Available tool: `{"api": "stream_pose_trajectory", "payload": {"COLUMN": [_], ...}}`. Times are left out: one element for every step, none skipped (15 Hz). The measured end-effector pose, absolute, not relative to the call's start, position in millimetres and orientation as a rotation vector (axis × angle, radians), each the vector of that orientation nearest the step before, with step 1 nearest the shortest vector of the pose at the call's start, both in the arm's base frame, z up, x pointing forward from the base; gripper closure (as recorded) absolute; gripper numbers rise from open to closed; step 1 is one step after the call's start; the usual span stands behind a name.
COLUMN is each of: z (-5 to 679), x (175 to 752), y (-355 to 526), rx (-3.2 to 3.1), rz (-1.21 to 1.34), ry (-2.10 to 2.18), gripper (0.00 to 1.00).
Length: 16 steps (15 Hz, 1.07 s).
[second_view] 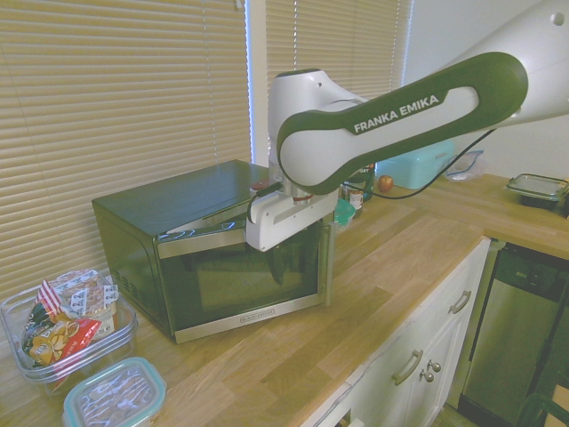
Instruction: Close the microwave
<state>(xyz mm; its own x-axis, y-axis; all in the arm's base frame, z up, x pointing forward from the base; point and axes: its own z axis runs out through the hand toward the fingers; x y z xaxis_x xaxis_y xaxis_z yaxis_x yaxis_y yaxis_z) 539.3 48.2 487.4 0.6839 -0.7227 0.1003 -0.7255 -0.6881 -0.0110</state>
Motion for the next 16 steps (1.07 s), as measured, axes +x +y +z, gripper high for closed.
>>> {"api": "stream_pose_trajectory", "payload": {"z": [488.8, 489.1, 489.4, 490.4, 491.4, 493.7, 495.7, 498.0, 500.0, 501.4, 501.0, 500.1, 499.3, 498.5, 499.2, 501.8], "x": [548.7, 557.6, 566.7, 575.7, 584.1, 592.0, 599.7, 606.9, 615.1, 624.0, 633.1, 641.8, 649.8, 656.8, 663.0, 669.6], "y": [42.4, 37.7, 33.3, 30.2, 27.5, 25.4, 21.9, 18.2, 13.6, 8.8, 4.6, 0.9, -1.8, -3.1, -4.5, -5.2], "rx": [2.849, 2.841, 2.835, 2.83, 2.825, 2.822, 2.818, 2.813, 2.809, 2.809, 2.812, 2.813, 2.812, 2.814, 2.817, 2.822], "rz": [0.141, 0.126, 0.112, 0.095, 0.073, 0.06, 0.049, 0.034, 0.019, 0.002, -0.022, -0.048, -0.076, -0.106, -0.128, -0.141], "ry": [-1.245, -1.258, -1.269, -1.278, -1.286, -1.291, -1.297, -1.305, -1.313, -1.314, -1.312, -1.311, -1.31, -1.305, -1.302, -1.297], "gripper": [0.0, 0.0, 0.0, 0.0, 0.0, 0.0, 0.0, 0.0, 0.0, 0.0, 0.0, 0.0, 0.0, 0.0, 0.0, 0.0]}}
